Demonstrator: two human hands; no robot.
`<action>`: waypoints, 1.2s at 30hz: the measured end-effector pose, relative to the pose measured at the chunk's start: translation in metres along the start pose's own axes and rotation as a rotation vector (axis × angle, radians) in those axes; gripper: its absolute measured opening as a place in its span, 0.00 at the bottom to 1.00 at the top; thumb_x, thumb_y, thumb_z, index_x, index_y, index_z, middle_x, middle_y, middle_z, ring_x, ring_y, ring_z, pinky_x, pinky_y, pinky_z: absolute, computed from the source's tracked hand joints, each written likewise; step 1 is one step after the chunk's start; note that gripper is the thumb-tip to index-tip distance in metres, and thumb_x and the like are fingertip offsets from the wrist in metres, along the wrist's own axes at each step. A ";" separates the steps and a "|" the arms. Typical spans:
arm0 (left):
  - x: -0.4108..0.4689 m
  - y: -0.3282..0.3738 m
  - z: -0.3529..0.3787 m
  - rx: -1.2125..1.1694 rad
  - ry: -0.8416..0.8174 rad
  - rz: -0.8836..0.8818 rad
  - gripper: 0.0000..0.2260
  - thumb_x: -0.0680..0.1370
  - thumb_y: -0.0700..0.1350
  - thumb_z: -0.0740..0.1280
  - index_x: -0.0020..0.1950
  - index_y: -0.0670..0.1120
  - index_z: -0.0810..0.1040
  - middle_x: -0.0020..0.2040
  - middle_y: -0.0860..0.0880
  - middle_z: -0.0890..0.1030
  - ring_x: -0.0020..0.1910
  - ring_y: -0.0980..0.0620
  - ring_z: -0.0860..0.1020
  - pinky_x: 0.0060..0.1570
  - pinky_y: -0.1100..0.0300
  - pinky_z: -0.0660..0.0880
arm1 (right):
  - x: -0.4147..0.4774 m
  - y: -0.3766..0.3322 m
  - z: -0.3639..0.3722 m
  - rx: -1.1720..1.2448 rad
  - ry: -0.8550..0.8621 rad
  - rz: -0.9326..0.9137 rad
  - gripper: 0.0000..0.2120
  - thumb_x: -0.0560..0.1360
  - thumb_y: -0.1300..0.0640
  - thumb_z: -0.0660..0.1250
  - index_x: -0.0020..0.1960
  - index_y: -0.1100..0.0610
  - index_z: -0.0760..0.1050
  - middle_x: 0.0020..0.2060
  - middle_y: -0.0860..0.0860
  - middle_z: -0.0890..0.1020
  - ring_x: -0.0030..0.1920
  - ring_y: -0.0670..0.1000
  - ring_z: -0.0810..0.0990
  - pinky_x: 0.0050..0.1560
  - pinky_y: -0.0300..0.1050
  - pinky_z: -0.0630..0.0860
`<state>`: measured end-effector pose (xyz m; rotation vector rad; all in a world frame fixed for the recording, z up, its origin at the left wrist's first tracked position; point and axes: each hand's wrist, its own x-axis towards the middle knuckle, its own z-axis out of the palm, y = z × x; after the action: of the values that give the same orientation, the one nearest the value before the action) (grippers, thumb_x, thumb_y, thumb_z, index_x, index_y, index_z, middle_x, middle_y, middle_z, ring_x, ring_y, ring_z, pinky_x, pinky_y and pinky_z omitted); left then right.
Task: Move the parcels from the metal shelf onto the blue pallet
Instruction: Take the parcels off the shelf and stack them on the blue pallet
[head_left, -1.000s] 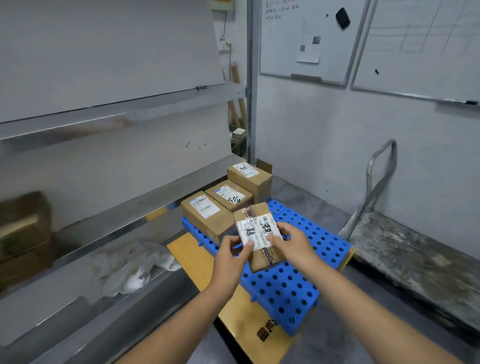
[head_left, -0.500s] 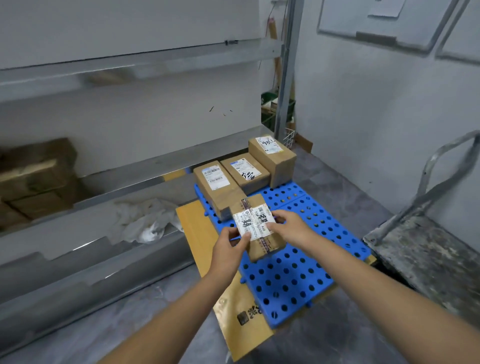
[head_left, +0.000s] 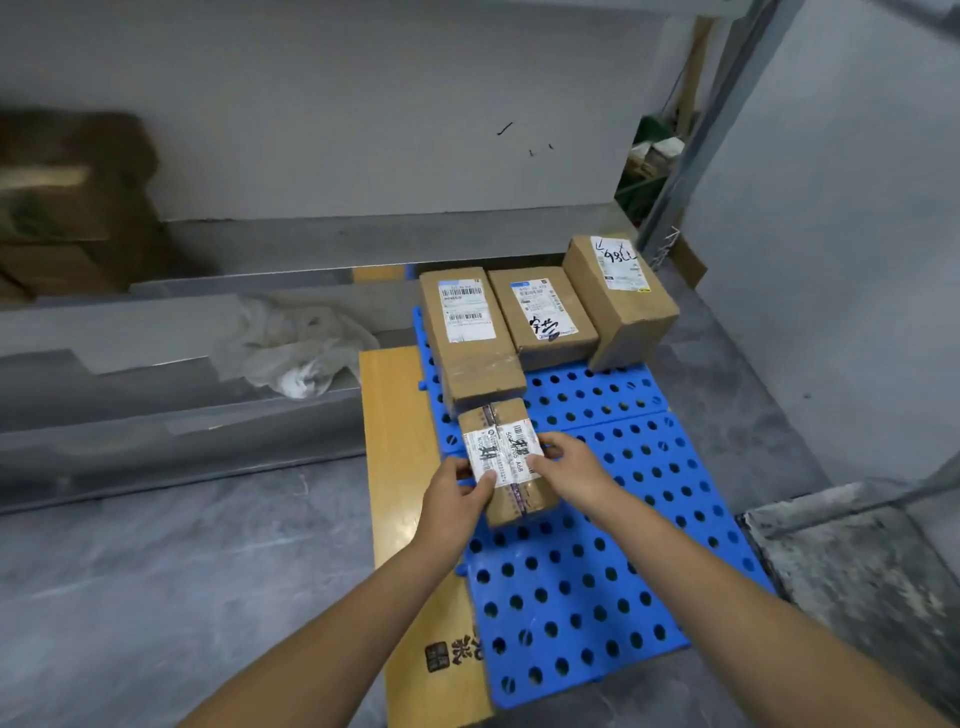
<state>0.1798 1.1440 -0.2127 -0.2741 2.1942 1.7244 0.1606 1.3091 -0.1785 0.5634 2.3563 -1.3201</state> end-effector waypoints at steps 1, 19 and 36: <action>0.005 -0.002 0.001 0.002 0.014 -0.016 0.09 0.79 0.48 0.67 0.56 0.47 0.72 0.49 0.55 0.77 0.44 0.54 0.78 0.38 0.66 0.73 | 0.007 0.000 0.001 -0.038 -0.020 -0.004 0.15 0.79 0.58 0.64 0.65 0.56 0.72 0.56 0.51 0.79 0.51 0.48 0.79 0.54 0.46 0.77; 0.011 0.003 0.014 -0.056 0.106 -0.067 0.16 0.80 0.47 0.65 0.68 0.48 0.73 0.64 0.51 0.78 0.61 0.55 0.76 0.60 0.54 0.76 | 0.040 0.013 -0.014 -0.041 -0.140 -0.033 0.21 0.79 0.52 0.64 0.69 0.57 0.67 0.57 0.50 0.77 0.51 0.46 0.76 0.48 0.38 0.73; -0.083 0.122 -0.115 0.663 0.573 0.226 0.22 0.80 0.49 0.66 0.70 0.39 0.70 0.68 0.42 0.73 0.69 0.45 0.69 0.65 0.58 0.64 | -0.051 -0.190 0.001 -0.580 -0.149 -0.893 0.27 0.80 0.52 0.60 0.75 0.59 0.60 0.71 0.59 0.65 0.72 0.58 0.62 0.71 0.50 0.61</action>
<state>0.1975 1.0582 -0.0467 -0.3906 3.1693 0.9722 0.1062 1.2091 -0.0178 -0.8094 2.7599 -0.7989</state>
